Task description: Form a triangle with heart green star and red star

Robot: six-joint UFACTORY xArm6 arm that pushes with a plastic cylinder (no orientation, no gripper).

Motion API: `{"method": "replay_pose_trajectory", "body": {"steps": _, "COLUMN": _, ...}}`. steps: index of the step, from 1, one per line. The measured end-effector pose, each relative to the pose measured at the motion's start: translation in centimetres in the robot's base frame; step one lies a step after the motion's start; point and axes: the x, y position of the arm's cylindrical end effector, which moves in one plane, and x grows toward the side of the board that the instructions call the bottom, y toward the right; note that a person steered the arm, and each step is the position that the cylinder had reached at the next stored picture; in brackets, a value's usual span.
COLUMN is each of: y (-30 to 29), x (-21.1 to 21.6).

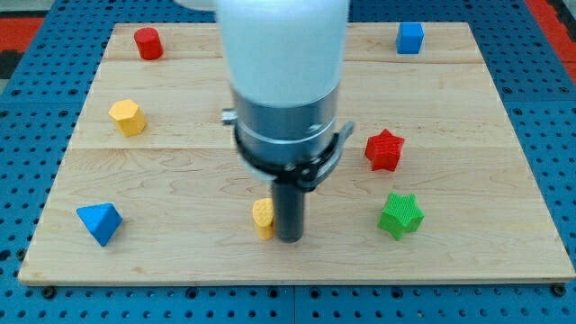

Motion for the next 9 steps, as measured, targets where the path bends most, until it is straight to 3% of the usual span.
{"method": "replay_pose_trajectory", "body": {"steps": 2, "y": 8.2, "x": -7.9}}
{"method": "replay_pose_trajectory", "body": {"steps": 4, "y": 10.6, "x": -13.1}}
{"method": "replay_pose_trajectory", "body": {"steps": 5, "y": 15.8, "x": -13.7}}
{"method": "replay_pose_trajectory", "body": {"steps": 7, "y": 16.1, "x": -9.1}}
{"method": "replay_pose_trajectory", "body": {"steps": 9, "y": 18.0, "x": -10.5}}
